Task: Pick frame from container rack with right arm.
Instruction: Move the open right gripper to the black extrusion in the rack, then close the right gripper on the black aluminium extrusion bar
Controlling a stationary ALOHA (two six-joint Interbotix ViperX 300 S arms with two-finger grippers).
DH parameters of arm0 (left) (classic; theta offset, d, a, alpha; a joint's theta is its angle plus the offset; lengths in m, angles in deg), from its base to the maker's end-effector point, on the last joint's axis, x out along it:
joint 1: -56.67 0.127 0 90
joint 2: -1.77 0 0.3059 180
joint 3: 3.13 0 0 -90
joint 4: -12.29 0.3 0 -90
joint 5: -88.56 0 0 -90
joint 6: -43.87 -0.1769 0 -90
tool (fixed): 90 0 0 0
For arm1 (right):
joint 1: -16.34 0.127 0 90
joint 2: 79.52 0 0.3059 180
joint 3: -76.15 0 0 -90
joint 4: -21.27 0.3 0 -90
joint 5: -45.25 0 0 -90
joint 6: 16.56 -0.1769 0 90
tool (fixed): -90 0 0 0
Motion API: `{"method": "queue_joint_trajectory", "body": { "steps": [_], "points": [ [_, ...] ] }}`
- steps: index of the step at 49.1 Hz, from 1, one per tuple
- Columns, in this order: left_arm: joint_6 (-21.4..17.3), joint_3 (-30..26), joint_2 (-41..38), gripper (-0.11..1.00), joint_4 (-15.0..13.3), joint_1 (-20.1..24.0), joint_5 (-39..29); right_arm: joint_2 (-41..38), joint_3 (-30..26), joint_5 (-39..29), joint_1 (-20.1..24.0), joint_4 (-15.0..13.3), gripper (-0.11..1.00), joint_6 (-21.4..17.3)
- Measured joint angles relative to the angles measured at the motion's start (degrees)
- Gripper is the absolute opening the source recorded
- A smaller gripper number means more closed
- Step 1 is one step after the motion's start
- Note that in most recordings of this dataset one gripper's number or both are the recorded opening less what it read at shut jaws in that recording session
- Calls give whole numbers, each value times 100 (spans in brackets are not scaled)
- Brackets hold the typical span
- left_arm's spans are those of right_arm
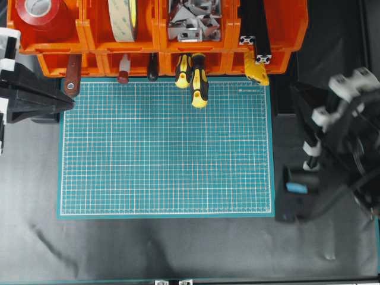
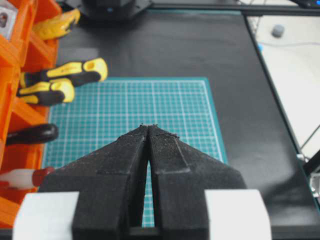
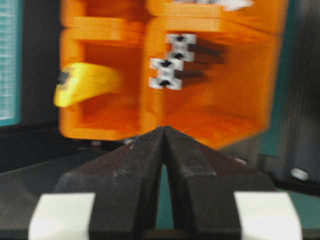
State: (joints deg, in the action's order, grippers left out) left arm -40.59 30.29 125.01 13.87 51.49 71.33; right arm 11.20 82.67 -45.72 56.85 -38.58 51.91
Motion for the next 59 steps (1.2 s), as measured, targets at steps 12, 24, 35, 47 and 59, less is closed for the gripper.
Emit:
{"method": "queue_joint_trajectory", "body": {
  "steps": [12,24,35,47,59],
  "points": [
    [-9,0,-70,0,0,-18,9,-290,70,-387,193,-158,5,-26],
    [0,0,-44,0,0,-123,9,-598,167,-431,193,-325,43,-44],
    [0,0,-44,0,0,-132,18,-835,229,-431,114,-510,82,-158],
    [0,0,-53,0,0,-132,26,-861,475,-404,-158,-1160,81,-422],
    [0,0,-53,0,0,-132,26,-870,642,9,-571,-1327,81,-431]
  ]
}}
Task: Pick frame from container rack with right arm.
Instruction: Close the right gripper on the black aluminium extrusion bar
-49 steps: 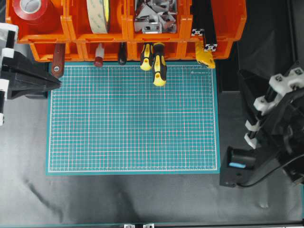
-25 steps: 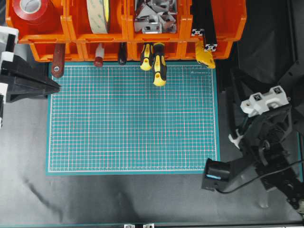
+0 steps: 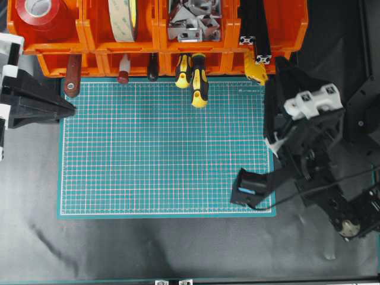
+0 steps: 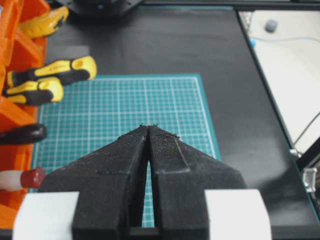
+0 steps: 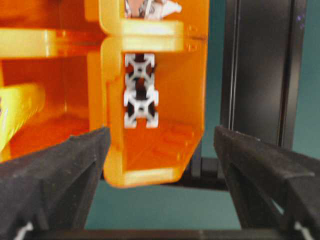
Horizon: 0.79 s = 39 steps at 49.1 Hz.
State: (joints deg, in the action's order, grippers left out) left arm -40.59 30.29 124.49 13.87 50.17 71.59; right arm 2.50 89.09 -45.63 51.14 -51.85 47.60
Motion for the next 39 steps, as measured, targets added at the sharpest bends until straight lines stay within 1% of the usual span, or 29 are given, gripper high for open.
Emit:
{"method": "queue_joint_trajectory", "body": {
  "steps": [6,18,39],
  "points": [
    [-9,0,9,0,0,0,-9,-26,18,114,-141,-88,81,0],
    [0,0,35,0,0,0,-9,-62,123,431,-483,-114,81,-9],
    [0,0,62,0,0,0,0,-62,246,598,-791,-114,80,-9]
  ]
}}
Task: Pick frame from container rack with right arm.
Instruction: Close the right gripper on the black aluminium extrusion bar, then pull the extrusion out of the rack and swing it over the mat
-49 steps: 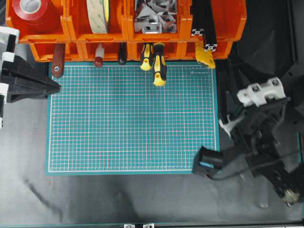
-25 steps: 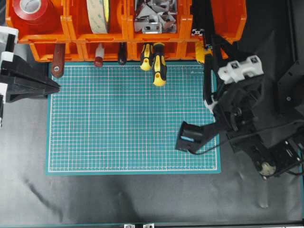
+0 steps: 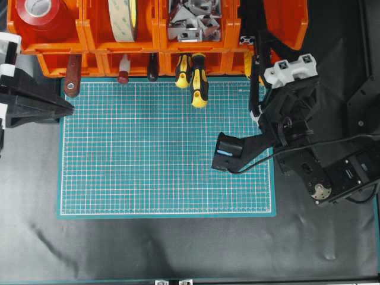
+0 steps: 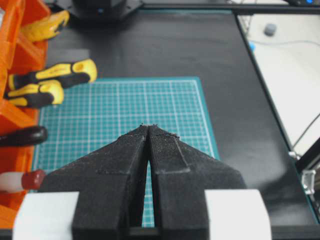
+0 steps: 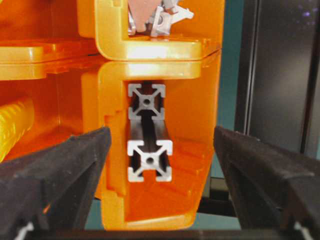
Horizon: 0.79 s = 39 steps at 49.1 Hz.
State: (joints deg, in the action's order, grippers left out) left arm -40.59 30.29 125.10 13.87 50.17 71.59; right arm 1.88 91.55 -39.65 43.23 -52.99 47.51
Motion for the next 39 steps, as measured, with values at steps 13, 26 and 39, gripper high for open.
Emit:
{"method": "queue_joint_trajectory", "body": {
  "steps": [13,26,39],
  "points": [
    [0,0,26,0,0,0,-9,0,26,18,-132,0,74,-9],
    [0,0,35,0,0,0,-9,0,97,18,-97,141,35,0],
    [-9,0,35,0,0,0,-9,0,97,-26,-53,167,25,0]
  ]
}}
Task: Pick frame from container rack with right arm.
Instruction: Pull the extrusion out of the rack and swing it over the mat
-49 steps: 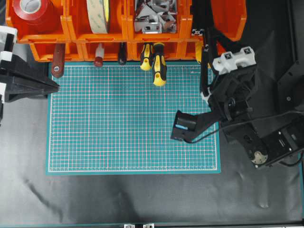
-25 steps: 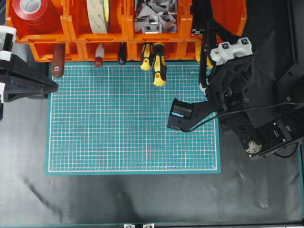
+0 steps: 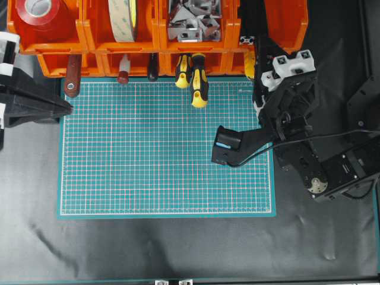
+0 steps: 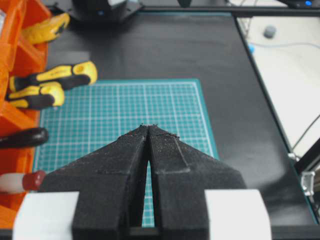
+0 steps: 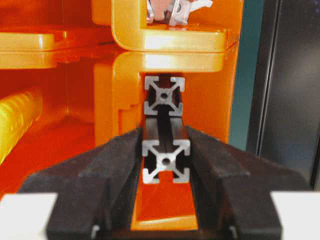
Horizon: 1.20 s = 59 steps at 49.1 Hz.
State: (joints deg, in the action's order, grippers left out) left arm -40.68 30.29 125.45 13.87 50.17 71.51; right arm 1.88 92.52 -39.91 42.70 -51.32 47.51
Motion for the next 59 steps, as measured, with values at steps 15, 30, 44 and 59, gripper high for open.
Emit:
{"method": "queue_joint_trajectory", "body": {
  "steps": [15,30,44,59],
  "points": [
    [9,0,70,0,0,0,0,0,-272,-870,545,-255,25,167],
    [9,0,193,0,0,0,9,-237,-1494,-1134,1635,-510,25,642],
    [9,0,272,0,0,-9,-9,-1046,-2575,-185,2303,-439,25,905],
    [9,0,246,0,0,0,-18,-1345,-2268,290,2426,896,25,1468]
  ]
}}
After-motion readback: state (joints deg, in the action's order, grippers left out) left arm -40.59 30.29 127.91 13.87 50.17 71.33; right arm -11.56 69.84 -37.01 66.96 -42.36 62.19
